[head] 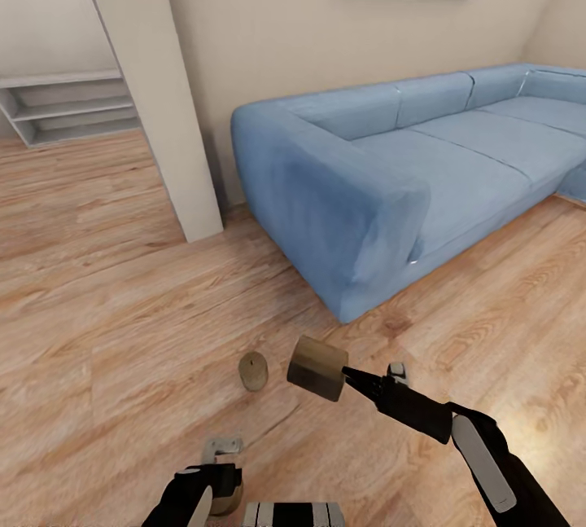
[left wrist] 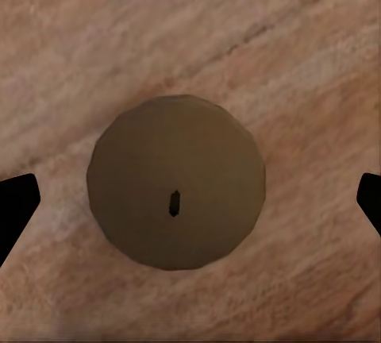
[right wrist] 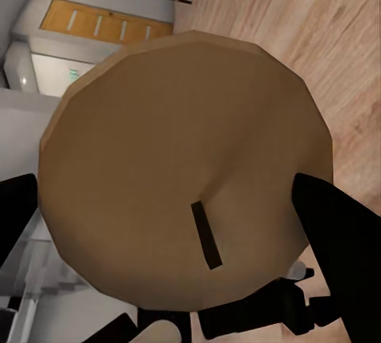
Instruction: Place each of the two pumpkins and all three candles from the living room inside a cabinet in the living room (use any cabinet), then make sure every cabinet is closed, and position the cauldron so it is next to a table in the living room.
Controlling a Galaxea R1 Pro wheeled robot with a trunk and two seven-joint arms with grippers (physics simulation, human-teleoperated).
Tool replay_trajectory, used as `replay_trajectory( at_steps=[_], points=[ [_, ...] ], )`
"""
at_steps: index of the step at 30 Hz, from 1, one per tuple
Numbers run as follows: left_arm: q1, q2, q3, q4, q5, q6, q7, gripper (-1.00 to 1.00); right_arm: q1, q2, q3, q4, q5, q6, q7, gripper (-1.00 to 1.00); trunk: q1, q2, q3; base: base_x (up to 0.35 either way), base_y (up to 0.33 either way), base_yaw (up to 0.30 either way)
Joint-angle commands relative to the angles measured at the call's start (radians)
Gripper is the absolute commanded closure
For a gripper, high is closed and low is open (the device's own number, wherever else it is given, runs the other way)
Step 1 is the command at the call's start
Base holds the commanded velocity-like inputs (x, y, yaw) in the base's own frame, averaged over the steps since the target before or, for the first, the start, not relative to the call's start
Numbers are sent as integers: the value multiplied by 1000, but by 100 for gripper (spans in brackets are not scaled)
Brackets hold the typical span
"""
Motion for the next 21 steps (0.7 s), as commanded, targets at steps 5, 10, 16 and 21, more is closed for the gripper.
replay_trajectory(
  at_steps=[5, 10, 16, 21],
  points=[
    [0, 4, 1, 0, 0, 1, 0, -100, 0, 0, 1, 0, -1, -3, 6, 100, 2, -1, -16, 0, 0, 0],
    [0, 4, 1, 0, 0, 0, 0, -100, 0, 0, 5, 0, 0, -2, 3, 100, 2, -1, -16, 0, 0, 0],
    [0, 6, 0, 0, 0, 0, 0, -100, 0, 0, 3, 1, -2, -1, 5, 100, 3, -1, -23, 0, 0, 0],
    [0, 7, 0, 1, 0, -33, 0, -100, 0, 0, 7, 0, 0, 0, 4, 100, 5, -3, -43, 0, 0, 0]
  ],
)
